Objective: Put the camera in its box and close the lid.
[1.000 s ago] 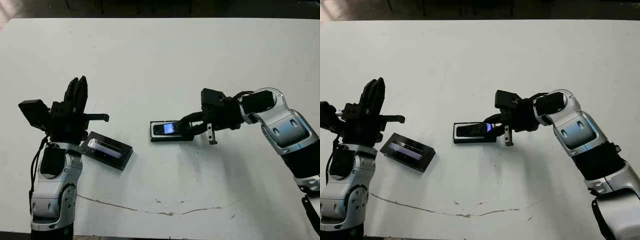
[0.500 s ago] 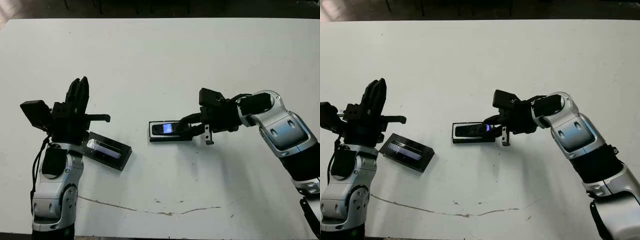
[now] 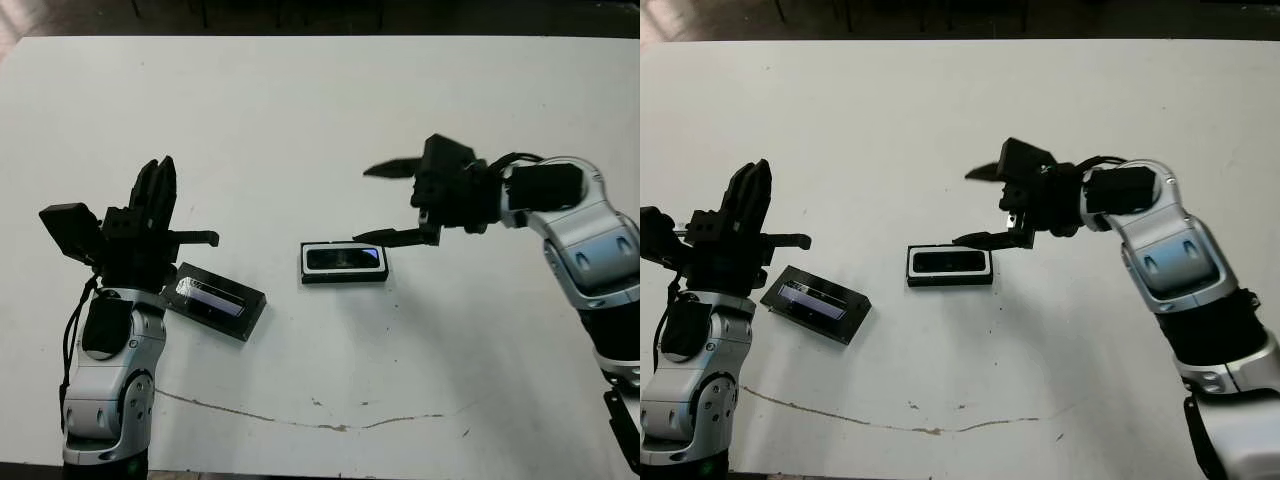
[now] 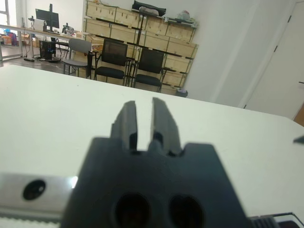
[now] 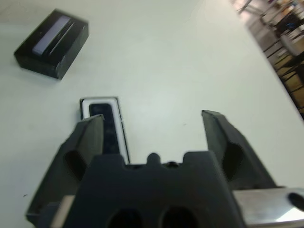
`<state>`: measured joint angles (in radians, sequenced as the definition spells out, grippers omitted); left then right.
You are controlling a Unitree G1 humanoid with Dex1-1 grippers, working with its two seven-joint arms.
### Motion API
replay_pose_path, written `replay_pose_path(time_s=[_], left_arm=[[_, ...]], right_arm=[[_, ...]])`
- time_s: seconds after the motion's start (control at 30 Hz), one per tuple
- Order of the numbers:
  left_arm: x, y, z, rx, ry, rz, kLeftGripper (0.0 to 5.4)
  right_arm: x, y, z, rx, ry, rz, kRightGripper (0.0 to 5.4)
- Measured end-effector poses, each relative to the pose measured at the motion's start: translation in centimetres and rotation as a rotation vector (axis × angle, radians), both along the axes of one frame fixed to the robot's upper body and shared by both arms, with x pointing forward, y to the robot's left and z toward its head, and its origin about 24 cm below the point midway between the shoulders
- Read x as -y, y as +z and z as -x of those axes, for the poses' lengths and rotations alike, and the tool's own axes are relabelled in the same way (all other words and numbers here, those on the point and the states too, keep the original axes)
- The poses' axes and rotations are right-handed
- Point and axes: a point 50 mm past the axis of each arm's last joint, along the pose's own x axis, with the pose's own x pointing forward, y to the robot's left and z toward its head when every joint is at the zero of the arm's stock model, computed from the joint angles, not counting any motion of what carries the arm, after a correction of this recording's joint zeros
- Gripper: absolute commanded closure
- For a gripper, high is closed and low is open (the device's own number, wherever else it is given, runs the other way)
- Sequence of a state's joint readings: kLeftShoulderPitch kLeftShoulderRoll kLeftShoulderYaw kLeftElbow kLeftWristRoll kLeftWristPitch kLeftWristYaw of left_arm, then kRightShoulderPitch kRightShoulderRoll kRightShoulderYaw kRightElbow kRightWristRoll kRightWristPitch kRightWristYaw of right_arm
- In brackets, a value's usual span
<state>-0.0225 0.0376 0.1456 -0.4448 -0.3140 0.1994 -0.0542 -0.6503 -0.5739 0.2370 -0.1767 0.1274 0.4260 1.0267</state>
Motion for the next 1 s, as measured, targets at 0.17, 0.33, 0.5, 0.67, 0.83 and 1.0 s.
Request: replay_pose_path(time_s=[0.17,0.33,0.5,0.67,0.83,1.0], left_arm=[[0.0,0.0,0.0,0.001,0.001,-0.001,5.40],[0.0,0.1,0.0,0.002,0.003,-0.004,5.40],[-0.3,0.2,0.1,0.006,0.004,-0.014,5.40],[-2.5,2.1,-0.3,0.064,-0.085,-0.301,5.40],[-4.2,6.3,-0.9,0.045,-0.425,-0.725,5.40],[-3.1,8.9,-0.6,-0.108,-0.671,-1.036,5.40]], right_arm=[[0.4,0.8,0.4,-0.002,-0.066,-0.188,0.03],[0.6,0.1,1.2,0.057,-0.255,-0.413,0.42],[1.3,-1.7,2.0,0.099,-0.408,-0.475,1.54],[2.7,-2.7,2.5,0.078,-0.410,-0.443,2.70],[3.1,-3.0,2.7,0.039,-0.385,-0.430,3.77],[3.3,-3.4,2.7,0.001,-0.375,-0.442,4.92]])
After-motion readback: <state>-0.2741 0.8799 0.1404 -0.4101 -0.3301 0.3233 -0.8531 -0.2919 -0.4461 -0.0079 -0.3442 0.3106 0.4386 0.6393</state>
